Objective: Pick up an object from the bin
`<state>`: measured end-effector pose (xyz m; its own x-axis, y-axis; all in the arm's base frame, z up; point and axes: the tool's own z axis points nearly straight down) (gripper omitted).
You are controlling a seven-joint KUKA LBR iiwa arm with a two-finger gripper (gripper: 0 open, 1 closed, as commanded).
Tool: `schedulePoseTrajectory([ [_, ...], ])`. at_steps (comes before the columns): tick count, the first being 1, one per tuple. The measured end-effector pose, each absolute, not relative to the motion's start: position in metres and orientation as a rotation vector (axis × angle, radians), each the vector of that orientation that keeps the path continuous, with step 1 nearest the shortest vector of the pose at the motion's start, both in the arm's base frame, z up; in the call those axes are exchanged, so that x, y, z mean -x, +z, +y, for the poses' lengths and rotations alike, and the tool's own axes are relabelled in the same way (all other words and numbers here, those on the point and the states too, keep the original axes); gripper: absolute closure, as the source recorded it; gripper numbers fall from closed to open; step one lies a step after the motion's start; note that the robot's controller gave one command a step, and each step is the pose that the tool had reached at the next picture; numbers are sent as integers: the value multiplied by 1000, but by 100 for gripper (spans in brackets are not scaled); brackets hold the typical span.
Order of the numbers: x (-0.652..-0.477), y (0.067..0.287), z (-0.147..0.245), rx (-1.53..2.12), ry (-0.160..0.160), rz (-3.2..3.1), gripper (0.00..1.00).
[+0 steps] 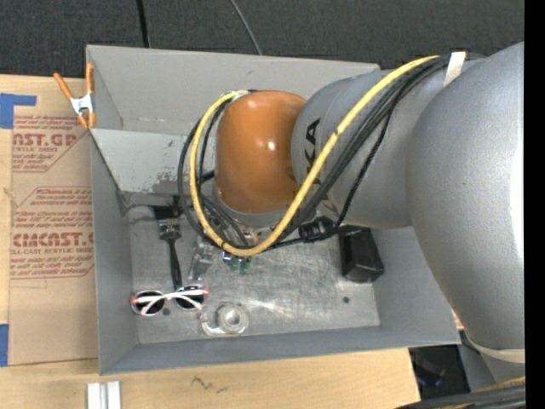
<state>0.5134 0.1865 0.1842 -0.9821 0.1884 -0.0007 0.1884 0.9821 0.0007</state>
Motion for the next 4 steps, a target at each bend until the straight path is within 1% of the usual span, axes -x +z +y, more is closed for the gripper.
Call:
schedulePoseTrajectory([
  [1, -519, 183, 175, -341, 1, 3124, 100],
  [2, -493, 178, 195, -371, -1, 3118, 100],
  [3, -492, 178, 217, -351, 1, 3124, 100],
  [4, -494, 171, 176, -367, 1, 3120, 100],
])
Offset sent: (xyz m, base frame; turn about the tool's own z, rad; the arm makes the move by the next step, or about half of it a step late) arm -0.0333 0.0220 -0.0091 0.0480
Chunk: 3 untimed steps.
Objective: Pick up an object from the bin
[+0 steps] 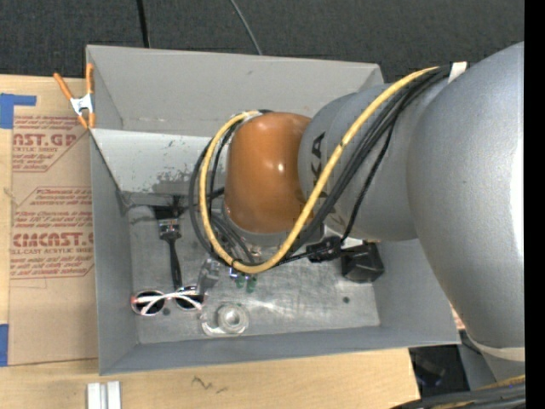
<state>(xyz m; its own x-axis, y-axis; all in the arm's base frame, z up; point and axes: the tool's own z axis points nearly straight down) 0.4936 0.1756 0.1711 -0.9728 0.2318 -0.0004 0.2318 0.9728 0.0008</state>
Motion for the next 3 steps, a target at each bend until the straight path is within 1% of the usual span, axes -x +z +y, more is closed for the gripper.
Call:
schedulePoseTrajectory([
  [1, -495, 169, 130, -366, -1, 3120, 0],
  [2, -495, 169, 137, -361, 0, 3120, 0],
  [3, -494, 127, 154, -236, 4, 3124, 0],
])
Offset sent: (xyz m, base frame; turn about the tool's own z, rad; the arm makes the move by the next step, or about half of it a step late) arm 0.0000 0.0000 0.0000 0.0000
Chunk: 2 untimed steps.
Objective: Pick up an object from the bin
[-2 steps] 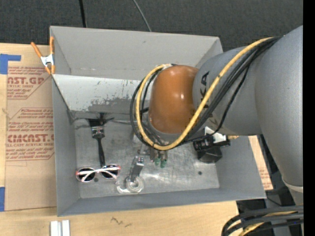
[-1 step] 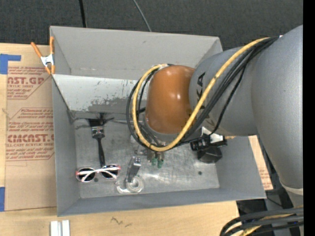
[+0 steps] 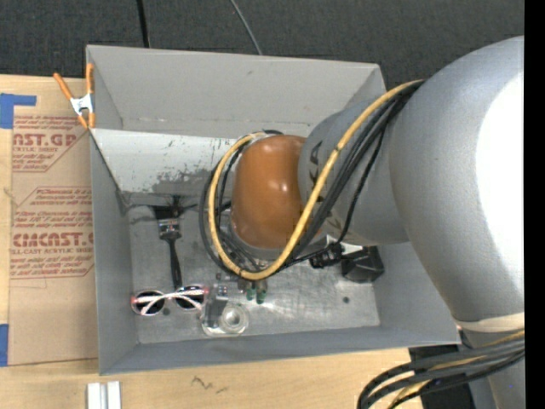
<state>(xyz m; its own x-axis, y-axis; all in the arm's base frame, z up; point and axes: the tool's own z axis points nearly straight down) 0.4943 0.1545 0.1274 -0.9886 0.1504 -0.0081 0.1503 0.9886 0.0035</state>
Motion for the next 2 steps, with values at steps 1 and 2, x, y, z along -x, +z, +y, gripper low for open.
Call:
schedulePoseTrajectory([
  [1, -490, 96, 156, -216, -3, 3141, 0],
  [2, -504, 81, 176, -576, 1, 3088, 0],
])
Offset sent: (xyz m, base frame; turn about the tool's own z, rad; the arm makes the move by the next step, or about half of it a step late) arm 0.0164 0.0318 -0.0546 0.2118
